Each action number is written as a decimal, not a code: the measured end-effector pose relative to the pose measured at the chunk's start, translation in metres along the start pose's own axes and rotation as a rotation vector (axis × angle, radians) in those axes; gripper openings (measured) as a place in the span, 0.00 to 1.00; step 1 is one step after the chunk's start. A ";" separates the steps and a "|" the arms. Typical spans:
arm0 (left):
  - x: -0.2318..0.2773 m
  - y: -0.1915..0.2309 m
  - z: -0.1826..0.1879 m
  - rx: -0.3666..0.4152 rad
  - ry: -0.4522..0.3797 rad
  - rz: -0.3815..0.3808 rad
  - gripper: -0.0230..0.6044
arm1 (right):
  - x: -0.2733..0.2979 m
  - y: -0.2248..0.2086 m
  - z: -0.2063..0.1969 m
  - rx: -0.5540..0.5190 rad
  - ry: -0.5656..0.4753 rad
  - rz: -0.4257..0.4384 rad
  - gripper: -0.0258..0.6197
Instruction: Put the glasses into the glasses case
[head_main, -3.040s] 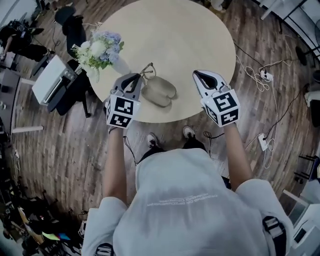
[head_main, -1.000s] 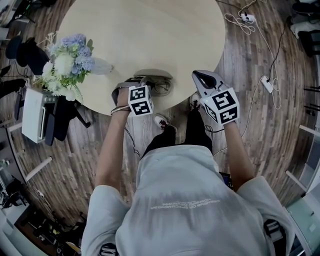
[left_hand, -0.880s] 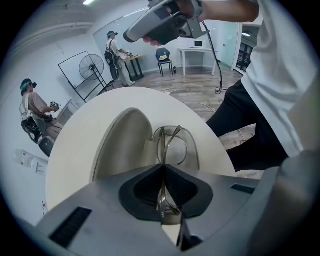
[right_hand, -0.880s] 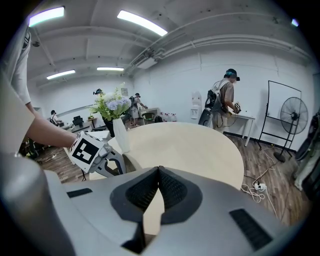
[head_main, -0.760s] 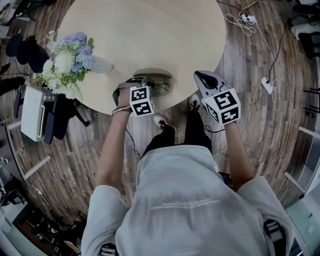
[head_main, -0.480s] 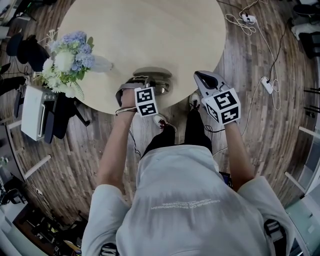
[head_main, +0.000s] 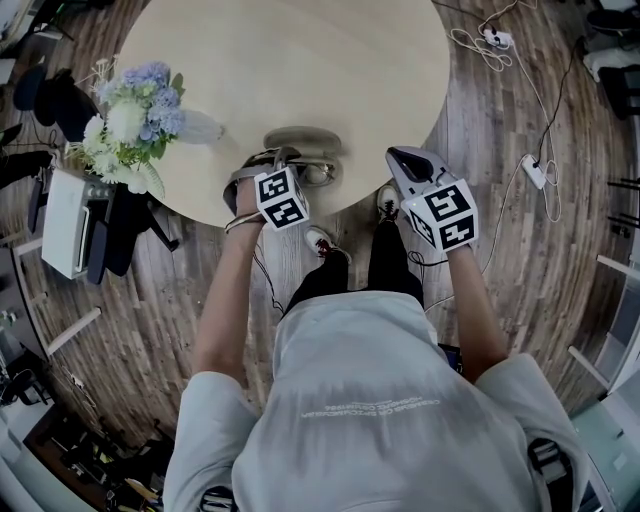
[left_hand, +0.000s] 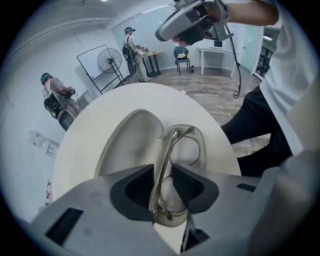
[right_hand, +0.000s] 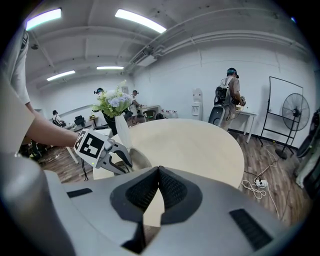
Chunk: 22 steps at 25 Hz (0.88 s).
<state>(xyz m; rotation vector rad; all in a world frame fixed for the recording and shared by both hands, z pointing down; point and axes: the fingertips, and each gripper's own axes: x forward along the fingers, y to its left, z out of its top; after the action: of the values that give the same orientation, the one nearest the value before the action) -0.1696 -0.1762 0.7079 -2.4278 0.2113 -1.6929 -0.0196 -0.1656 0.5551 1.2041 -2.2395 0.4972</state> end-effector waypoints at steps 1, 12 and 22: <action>-0.001 0.001 0.000 -0.001 0.000 0.005 0.22 | 0.000 -0.001 0.000 0.000 0.000 0.000 0.04; -0.003 0.022 -0.002 -0.061 -0.012 0.054 0.22 | -0.002 -0.012 -0.005 -0.003 0.017 0.004 0.04; -0.032 0.048 0.003 -0.299 -0.140 0.095 0.22 | -0.006 -0.031 0.029 -0.074 -0.006 0.015 0.04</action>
<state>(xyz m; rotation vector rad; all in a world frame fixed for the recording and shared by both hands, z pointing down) -0.1786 -0.2159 0.6669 -2.6840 0.5887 -1.5377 0.0010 -0.1941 0.5304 1.1531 -2.2532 0.4131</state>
